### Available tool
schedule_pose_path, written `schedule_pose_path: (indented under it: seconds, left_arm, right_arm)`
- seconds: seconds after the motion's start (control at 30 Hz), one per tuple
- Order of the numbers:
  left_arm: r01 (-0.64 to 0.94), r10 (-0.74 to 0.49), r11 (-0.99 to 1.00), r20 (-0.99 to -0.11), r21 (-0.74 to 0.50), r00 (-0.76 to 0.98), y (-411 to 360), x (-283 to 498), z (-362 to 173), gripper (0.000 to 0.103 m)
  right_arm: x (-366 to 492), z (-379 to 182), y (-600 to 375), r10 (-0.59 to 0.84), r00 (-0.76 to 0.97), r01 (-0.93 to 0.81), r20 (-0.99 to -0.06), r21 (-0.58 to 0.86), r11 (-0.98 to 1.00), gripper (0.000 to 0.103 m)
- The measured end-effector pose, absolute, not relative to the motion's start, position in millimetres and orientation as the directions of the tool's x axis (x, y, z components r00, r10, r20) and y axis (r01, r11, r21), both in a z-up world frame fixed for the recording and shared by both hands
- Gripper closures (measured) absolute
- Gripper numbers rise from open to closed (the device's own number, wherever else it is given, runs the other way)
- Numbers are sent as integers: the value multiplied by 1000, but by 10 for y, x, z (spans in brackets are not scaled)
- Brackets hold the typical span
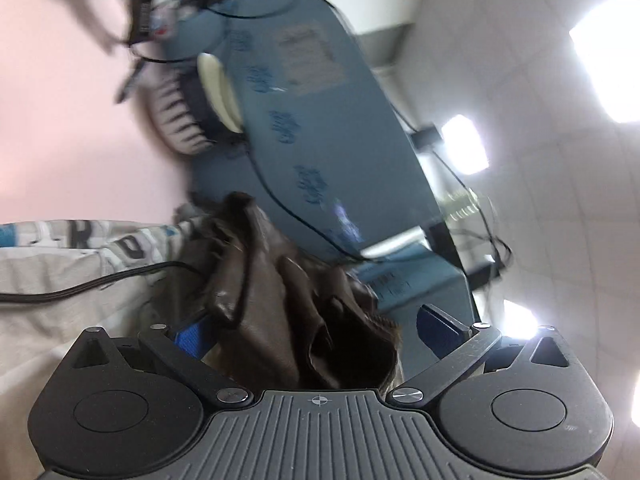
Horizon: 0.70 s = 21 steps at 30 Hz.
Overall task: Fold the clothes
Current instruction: 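Close the right gripper on the brown leather jacket while the left gripper grasps it too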
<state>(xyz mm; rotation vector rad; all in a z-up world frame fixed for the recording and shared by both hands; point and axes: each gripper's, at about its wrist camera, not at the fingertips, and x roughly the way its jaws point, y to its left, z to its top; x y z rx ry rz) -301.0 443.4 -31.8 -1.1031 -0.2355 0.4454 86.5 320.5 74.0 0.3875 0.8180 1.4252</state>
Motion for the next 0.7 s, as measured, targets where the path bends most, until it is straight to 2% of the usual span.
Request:
schedule_pose_path:
  seconds: [0.1,0.2,0.27,0.3,0.33,0.4,0.5,0.57,0.63,0.7]
  left_arm:
    - [-237,467,448,0,-862,884,4369,-2999,-317,0]
    - [-303,489,470,-41,-829,871,4359,-2933,-293,0]
    - [-355,519,466,-75,-811,851,4361,-2894,-265,1]
    - [-381,538,460,-90,-803,838,4353,-2886,-260,2]
    - [-404,555,452,-103,-795,825,4347,-2881,-257,5]
    - [-431,587,431,-116,-793,801,4352,-2899,-267,9]
    - [-479,641,406,-132,-778,756,4339,-2938,-276,34]
    - [-504,669,396,-134,-768,731,4330,-2973,-284,60]
    - [-514,689,394,-125,-762,714,4315,-3013,-288,71]
    - [-513,693,410,-108,-754,713,4343,-3026,-293,76]
  right_arm:
    - [809,730,3241,961,-36,-754,-275,638,154,4]
    - [752,720,3277,959,-14,-792,-284,589,163,26]
    - [715,713,3301,957,1,-815,-290,555,169,45]
    - [666,713,3309,954,26,-836,-298,517,184,61]
    - [603,713,3294,952,48,-856,-302,479,195,69]
    - [480,703,3238,954,73,-882,-292,428,199,71]
    - [357,688,3121,969,61,-890,-238,427,161,78]
    - [316,689,3062,980,29,-876,-196,467,119,84]
    - [277,685,3013,989,-17,-854,-148,516,63,87]
    - [214,694,2938,992,-72,-832,-104,555,-2,88]
